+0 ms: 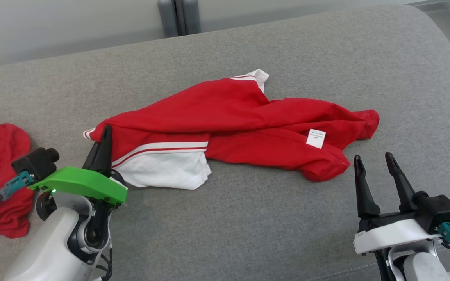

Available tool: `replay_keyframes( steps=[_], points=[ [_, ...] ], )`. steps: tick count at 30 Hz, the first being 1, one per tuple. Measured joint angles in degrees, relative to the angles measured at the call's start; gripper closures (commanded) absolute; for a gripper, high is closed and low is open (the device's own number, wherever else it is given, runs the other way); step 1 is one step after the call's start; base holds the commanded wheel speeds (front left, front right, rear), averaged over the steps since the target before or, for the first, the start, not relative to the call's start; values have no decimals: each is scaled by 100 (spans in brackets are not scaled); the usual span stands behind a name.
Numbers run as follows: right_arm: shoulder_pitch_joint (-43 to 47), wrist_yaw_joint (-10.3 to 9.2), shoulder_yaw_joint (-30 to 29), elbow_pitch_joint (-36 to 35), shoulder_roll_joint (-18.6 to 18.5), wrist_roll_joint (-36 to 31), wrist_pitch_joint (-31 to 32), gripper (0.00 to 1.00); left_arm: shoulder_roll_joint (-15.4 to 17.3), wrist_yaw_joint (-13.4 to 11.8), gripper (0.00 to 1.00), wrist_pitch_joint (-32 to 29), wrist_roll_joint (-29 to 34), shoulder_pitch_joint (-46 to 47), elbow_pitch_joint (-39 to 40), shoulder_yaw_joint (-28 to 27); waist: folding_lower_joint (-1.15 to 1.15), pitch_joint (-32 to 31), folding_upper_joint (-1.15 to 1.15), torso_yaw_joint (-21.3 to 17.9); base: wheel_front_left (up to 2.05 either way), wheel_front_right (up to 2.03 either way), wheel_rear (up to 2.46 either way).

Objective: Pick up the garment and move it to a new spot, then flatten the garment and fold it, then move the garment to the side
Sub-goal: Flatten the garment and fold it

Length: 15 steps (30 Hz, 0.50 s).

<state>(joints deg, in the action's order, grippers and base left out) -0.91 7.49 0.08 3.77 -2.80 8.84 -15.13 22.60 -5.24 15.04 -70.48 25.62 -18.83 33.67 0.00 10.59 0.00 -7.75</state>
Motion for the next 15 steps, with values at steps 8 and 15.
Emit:
replay_keyframes(
  steps=[8,15],
  points=[
    [-37,0,33,-16,0,-166,0,0,-71,153,0,0,476,20,-201,-130,0,76,0,270,0,0,0],
    [-37,0,48,-14,0,-216,0,0,-479,-100,0,9,2373,-157,-35,-1267,0,106,0,414,0,0,0]
  ],
)
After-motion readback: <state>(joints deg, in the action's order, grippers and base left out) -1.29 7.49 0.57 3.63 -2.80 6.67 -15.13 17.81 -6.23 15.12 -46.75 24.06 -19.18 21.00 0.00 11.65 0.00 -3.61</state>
